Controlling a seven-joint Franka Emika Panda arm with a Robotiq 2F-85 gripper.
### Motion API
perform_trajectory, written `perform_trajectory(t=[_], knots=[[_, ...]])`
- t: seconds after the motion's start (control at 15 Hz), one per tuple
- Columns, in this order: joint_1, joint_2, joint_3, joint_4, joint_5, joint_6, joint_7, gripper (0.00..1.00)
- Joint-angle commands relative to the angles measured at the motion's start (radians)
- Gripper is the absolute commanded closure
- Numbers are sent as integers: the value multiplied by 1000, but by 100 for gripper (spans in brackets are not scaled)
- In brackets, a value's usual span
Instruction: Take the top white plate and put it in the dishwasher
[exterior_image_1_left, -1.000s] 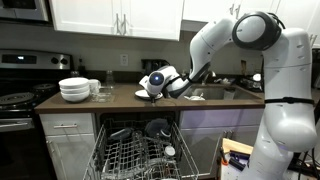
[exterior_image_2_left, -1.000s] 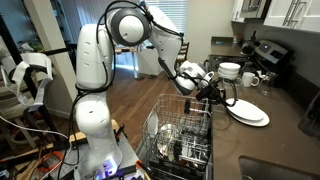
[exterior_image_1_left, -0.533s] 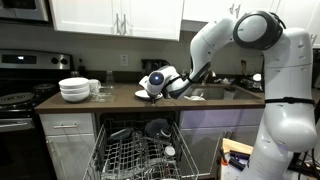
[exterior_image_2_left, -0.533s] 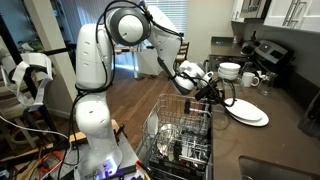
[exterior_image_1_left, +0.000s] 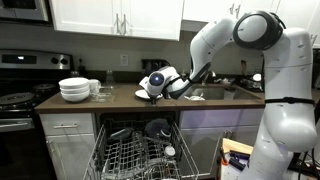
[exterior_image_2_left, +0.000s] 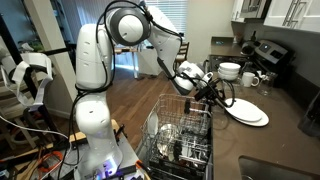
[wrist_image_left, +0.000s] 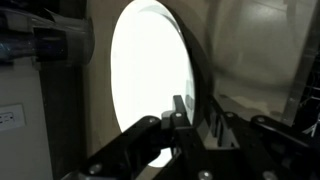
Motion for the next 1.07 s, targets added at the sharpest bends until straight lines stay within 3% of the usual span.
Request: perform_trajectory(t=[0.0,0.2,0.53,0.6,0.67,0.73,1.0], knots=[[3,-22,-3,-15,15,-2,-36,50],[-1,-17,-8,-8,-6,9,-27,23],[-5,-9,-17,3,-27,15,-19,12],[-6,-9,-19,4,-28,15,-19,20],[-7,-9,-20,4,-29,17,-19,40],[-7,-10,-21,4,-31,18,-19,41],[-6,-14,-22,5,-34,20,-19,68]])
